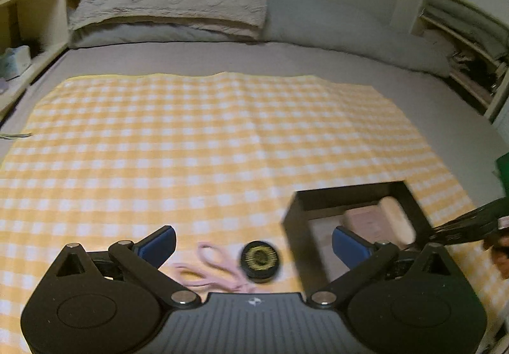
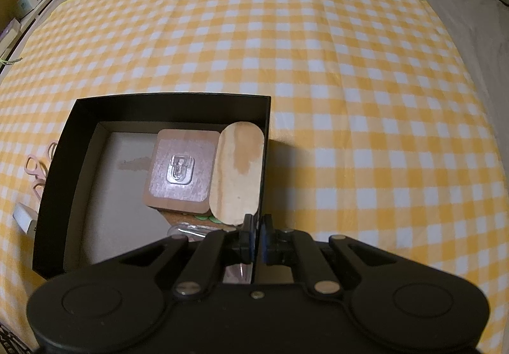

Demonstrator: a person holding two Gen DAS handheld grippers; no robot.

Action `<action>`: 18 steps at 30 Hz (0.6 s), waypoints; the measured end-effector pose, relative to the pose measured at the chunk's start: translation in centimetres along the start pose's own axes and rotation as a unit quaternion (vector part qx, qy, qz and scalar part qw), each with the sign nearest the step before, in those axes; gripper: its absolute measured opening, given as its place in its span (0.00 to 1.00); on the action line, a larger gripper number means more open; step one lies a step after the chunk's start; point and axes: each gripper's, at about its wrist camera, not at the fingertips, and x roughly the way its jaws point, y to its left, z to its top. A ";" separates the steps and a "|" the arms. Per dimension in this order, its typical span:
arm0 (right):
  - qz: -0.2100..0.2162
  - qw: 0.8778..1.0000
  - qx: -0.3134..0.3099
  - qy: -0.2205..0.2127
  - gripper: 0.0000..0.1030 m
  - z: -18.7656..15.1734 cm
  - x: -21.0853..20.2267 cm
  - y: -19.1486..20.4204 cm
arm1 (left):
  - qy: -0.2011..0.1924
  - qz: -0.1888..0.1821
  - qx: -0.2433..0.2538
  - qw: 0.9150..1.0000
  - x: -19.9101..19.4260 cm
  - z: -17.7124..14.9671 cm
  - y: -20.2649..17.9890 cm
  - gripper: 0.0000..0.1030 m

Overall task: Organize rigid objects
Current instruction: 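Grasp the white USB charger with the left gripper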

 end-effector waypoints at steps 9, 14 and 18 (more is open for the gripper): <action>0.000 1.000 0.002 0.000 0.05 -0.3 -0.3 0.0 | 0.090 0.032 0.048 0.994 3.2 -2.2 1.9 1.00; 0.001 1.000 0.003 -0.001 0.05 -0.3 -0.3 0.0 | 0.140 0.044 0.022 0.989 4.9 -4.5 2.4 1.00; 0.000 1.000 0.002 -0.001 0.05 -0.3 -0.2 0.0 | 0.151 0.038 0.026 0.987 5.4 -5.4 1.9 0.97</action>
